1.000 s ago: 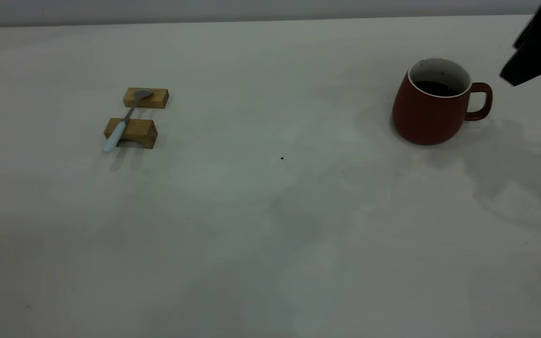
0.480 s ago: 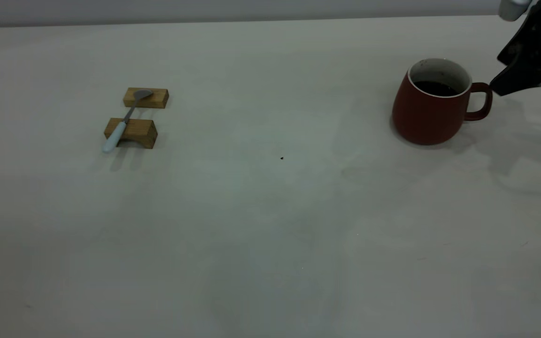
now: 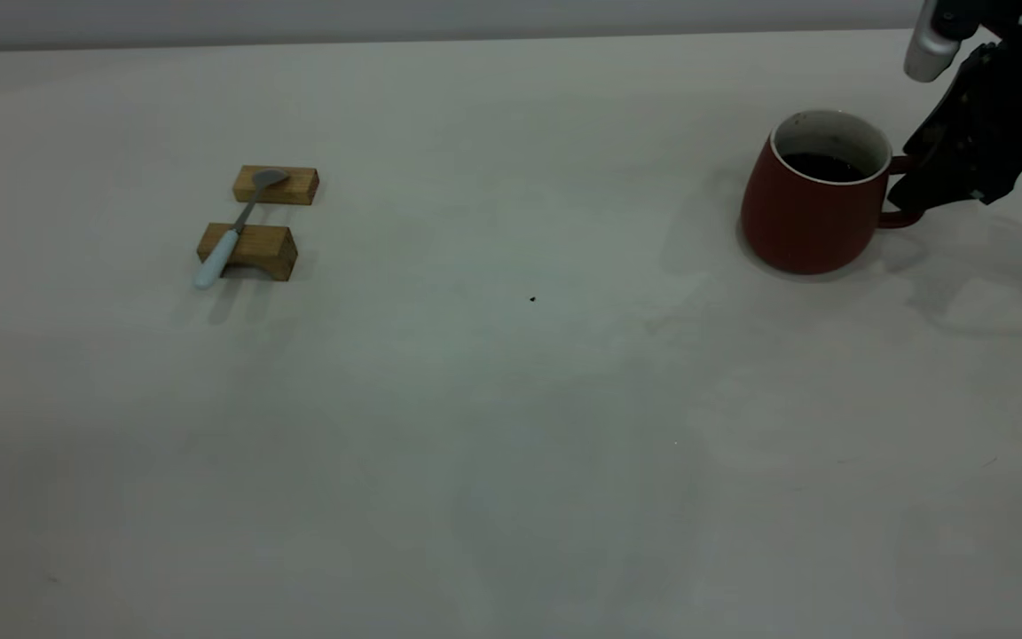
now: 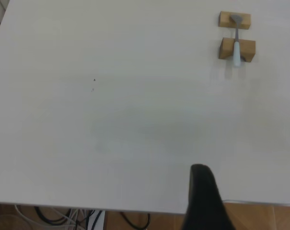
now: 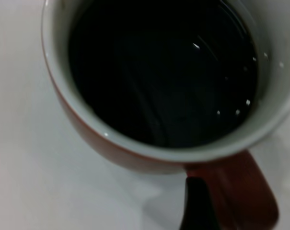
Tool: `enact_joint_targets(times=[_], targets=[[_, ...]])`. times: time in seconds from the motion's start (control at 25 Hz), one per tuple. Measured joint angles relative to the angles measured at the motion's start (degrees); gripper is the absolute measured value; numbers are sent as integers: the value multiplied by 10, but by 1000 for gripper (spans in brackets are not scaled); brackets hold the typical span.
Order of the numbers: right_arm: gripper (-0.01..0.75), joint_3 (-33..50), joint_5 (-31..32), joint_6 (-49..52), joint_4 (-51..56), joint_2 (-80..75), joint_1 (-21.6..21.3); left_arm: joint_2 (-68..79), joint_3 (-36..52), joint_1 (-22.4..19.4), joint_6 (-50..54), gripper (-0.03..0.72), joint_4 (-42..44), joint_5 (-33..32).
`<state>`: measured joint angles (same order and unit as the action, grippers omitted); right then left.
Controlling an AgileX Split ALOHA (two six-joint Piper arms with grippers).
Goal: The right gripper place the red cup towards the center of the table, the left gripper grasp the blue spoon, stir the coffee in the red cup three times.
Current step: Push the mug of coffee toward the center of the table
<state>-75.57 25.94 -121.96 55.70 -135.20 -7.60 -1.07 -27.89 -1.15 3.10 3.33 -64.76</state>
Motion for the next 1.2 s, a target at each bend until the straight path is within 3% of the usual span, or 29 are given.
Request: enact_joint_targets(times=[0.2,0.6,1.2], targets=[[528,0,1,-1,-2,-6,25,0,0,0,0,548,0,0],[506,-12,-6,-1,3,-6,128,0,0,0,0,548,0,0],[506,-109,-7,-1,73,-59,269,0,0,0,0,548,0,0]])
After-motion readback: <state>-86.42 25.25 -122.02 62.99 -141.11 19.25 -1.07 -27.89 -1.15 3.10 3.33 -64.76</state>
